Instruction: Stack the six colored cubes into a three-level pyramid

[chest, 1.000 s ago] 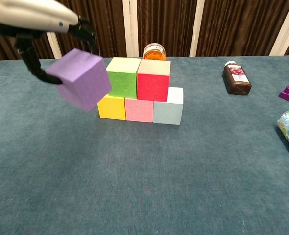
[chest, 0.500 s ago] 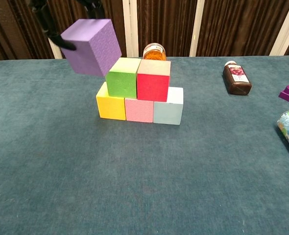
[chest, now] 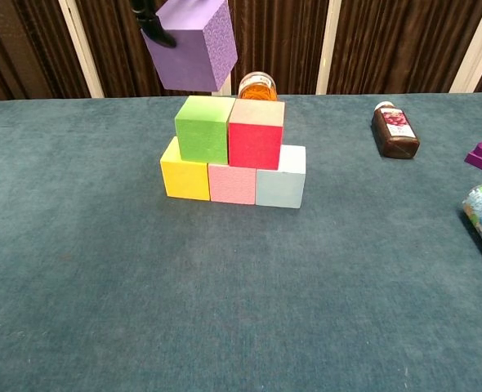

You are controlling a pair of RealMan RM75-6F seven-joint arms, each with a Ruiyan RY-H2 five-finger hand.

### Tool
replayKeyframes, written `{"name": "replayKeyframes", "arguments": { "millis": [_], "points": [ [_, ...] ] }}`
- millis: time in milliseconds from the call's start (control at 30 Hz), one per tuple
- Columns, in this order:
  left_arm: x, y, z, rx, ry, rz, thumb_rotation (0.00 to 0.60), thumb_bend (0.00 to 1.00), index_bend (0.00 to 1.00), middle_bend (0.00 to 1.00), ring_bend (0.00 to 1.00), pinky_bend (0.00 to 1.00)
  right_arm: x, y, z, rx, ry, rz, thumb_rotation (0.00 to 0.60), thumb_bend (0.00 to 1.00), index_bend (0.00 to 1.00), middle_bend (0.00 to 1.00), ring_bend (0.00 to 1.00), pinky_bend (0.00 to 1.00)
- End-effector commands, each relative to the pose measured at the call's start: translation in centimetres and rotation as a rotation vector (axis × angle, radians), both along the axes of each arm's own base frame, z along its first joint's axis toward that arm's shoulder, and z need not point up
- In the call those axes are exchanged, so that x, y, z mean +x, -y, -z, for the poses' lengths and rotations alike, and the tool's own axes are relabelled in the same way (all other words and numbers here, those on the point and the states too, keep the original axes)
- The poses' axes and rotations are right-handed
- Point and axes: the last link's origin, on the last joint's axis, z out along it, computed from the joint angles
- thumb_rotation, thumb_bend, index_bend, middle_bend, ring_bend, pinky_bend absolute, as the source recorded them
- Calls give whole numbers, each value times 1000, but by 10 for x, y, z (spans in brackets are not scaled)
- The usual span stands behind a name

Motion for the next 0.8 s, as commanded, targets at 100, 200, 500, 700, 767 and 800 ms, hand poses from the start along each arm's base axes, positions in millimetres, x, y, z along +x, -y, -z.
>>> {"name": "replayKeyframes", "arguments": {
  "millis": [100, 200, 500, 700, 767, 800],
  "points": [
    [-1, -5, 4, 13, -13, -12, 600, 379, 270, 295, 0, 0, 0, 0, 1, 0, -1, 1, 600, 278, 125, 138, 0, 0],
    [-1, -8, 7, 12, 9, -30, 600, 379, 272, 296, 0, 0, 0, 0, 1, 0, -2, 1, 600, 278, 125, 138, 0, 0],
    [1, -12, 12, 9, 21, -46, 600, 379, 271, 299, 0, 0, -1, 1, 1, 0, -3, 2, 600, 278, 125, 138, 0, 0],
    [3, -13, 17, 2, 18, -46, 600, 379, 269, 298, 0, 0, -1, 1, 0, -3, -4, 2, 600, 278, 125, 138, 0, 0],
    [4, -13, 18, 3, 17, -47, 600, 379, 268, 297, 0, 0, -1, 1, 0, -2, -4, 3, 600, 278, 125, 138, 0, 0],
    [5, -14, 19, 4, 18, -47, 600, 378, 267, 297, 0, 0, -1, 0, 0, -2, -3, 3, 600, 278, 125, 138, 0, 0]
  ]
}}
